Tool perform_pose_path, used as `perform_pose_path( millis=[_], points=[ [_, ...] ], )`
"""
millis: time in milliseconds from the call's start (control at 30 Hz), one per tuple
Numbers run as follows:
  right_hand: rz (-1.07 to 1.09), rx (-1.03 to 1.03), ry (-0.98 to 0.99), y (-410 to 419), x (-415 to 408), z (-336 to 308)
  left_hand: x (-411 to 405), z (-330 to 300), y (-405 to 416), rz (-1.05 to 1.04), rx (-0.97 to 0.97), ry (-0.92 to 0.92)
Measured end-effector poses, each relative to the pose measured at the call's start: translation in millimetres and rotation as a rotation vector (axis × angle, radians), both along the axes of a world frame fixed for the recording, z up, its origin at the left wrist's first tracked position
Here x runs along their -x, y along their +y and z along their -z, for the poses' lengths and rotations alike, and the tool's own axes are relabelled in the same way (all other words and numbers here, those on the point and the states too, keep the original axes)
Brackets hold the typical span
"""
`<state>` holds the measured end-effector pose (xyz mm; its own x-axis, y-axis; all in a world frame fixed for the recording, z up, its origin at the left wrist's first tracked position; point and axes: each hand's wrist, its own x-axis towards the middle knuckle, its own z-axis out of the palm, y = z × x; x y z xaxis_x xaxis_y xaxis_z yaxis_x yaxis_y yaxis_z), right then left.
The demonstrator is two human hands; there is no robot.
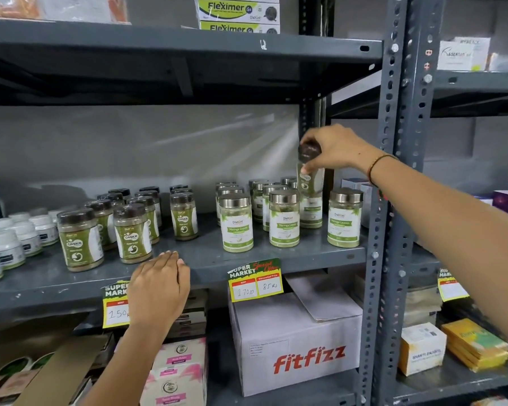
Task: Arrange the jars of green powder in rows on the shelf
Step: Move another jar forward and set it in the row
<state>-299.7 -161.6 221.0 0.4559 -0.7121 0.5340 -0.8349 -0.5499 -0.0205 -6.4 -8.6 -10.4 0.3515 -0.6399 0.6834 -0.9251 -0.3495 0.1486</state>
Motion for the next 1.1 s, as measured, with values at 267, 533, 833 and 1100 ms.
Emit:
perform_pose_path(
  millis=[267,533,833,1100],
  points=[
    [-0.295,0.064,-0.217,50,-57,-22,1,-2,3,0.022,-0.015,0.022],
    [-0.49,-0.116,-0.05,74,-155,6,-1,-2,4,0.03,-0.035,-0.007],
    [-0.427,-0.296,0.285,49,-210,41,-5,0,1,0.037,-0.023,-0.016],
    [-0.412,-0.364,0.371,37,-221,45,-6,1,1,0.042,-0.033,-0.014]
  ],
)
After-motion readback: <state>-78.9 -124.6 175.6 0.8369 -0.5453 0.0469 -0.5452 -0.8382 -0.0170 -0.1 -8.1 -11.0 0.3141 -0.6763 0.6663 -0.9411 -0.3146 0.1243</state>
